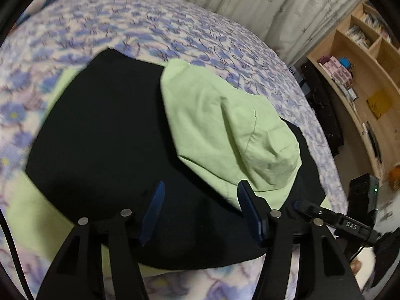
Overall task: Fold large clothes
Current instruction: 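Lift the green hood and lay it over the black bundle with both grippers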
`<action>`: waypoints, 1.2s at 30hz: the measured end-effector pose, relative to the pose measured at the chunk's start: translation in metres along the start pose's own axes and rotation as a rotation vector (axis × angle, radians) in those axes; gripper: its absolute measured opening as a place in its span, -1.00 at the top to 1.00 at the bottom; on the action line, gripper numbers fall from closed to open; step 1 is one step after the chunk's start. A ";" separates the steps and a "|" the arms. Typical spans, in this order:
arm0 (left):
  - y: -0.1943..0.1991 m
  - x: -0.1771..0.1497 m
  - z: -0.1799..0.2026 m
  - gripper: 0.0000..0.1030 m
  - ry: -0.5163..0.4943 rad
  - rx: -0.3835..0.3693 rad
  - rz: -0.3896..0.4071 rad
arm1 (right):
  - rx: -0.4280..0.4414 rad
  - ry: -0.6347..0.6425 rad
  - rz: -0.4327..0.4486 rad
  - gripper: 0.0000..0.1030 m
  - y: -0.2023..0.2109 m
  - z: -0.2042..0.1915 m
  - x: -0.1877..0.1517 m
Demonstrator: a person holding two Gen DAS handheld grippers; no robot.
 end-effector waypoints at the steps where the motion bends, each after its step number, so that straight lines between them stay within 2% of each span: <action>1: -0.005 -0.001 0.001 -0.14 0.011 -0.008 -0.003 | 0.004 -0.007 0.001 0.08 -0.003 -0.001 0.002; 6: -0.031 -0.002 0.003 -0.14 0.027 -0.013 -0.004 | 0.003 -0.027 0.026 0.08 -0.024 -0.005 0.015; 8: -0.042 -0.003 0.001 0.27 0.051 -0.017 -0.010 | 0.007 -0.031 0.035 0.08 -0.034 -0.008 0.017; 9: -0.047 -0.003 0.001 0.67 0.066 -0.021 -0.020 | 0.022 -0.030 0.031 0.10 -0.037 -0.009 0.017; 10: -0.050 -0.002 0.002 0.80 0.085 -0.020 -0.026 | 0.033 -0.019 0.037 0.43 -0.039 -0.013 0.017; 11: -0.049 -0.001 0.002 0.85 0.092 -0.012 -0.018 | 0.026 0.009 0.046 0.72 -0.039 -0.018 0.017; 12: -0.044 0.001 0.006 0.88 0.090 0.003 0.002 | 0.019 0.029 0.056 0.86 -0.037 -0.023 0.017; 13: -0.039 0.001 0.010 0.89 0.082 0.022 0.011 | 0.021 0.043 0.079 0.86 -0.030 -0.027 0.017; 15: -0.027 -0.001 0.015 0.89 0.095 0.021 0.022 | 0.034 0.046 0.111 0.87 -0.012 -0.033 0.015; 17: -0.024 -0.010 0.015 0.89 0.110 0.024 -0.008 | 0.004 0.041 0.114 0.87 -0.004 -0.028 0.007; 19: -0.036 -0.029 0.012 0.88 0.080 0.079 -0.081 | -0.058 0.027 0.051 0.87 -0.016 -0.014 -0.008; 21: -0.043 -0.041 0.010 0.86 0.058 0.099 -0.088 | -0.071 -0.003 0.005 0.85 -0.026 -0.001 -0.020; 23: -0.037 -0.041 0.015 0.80 0.024 0.104 -0.064 | -0.062 -0.013 0.011 0.78 -0.019 -0.002 -0.020; 24: -0.034 -0.040 0.017 0.69 0.009 0.114 -0.061 | -0.069 -0.004 0.010 0.72 -0.014 -0.004 -0.018; 25: -0.027 -0.036 0.020 0.45 -0.020 0.144 -0.051 | -0.085 0.012 0.015 0.63 -0.008 -0.008 -0.016; 26: -0.020 -0.034 0.022 0.32 -0.043 0.171 -0.040 | -0.110 0.038 0.037 0.60 0.001 -0.012 -0.012; 27: -0.015 -0.032 0.023 0.11 -0.060 0.189 -0.027 | -0.130 0.061 0.063 0.57 0.008 -0.015 -0.010; 28: -0.003 -0.028 0.025 0.05 -0.090 0.216 0.014 | -0.156 0.092 0.101 0.55 0.019 -0.020 -0.006; 32: 0.027 -0.010 0.034 0.05 -0.143 0.226 0.150 | -0.159 0.191 0.205 0.53 0.036 -0.042 0.004; 35: 0.026 0.007 0.043 0.05 -0.151 0.171 0.209 | -0.123 0.263 0.210 0.53 0.019 -0.065 0.011; 36: 0.021 0.013 0.047 0.14 -0.157 0.155 0.212 | -0.108 0.289 0.204 0.53 0.007 -0.075 0.014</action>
Point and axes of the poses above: each gripper's, at about its wrist camera, not at the fingertips, and y roughly against the way its jaws point, z to its right, x to its top, the point moved 2 cm from there along -y, roughly the way its jaws point, and after that the axes turned 14 degrees about z, right-handed, at the moved point
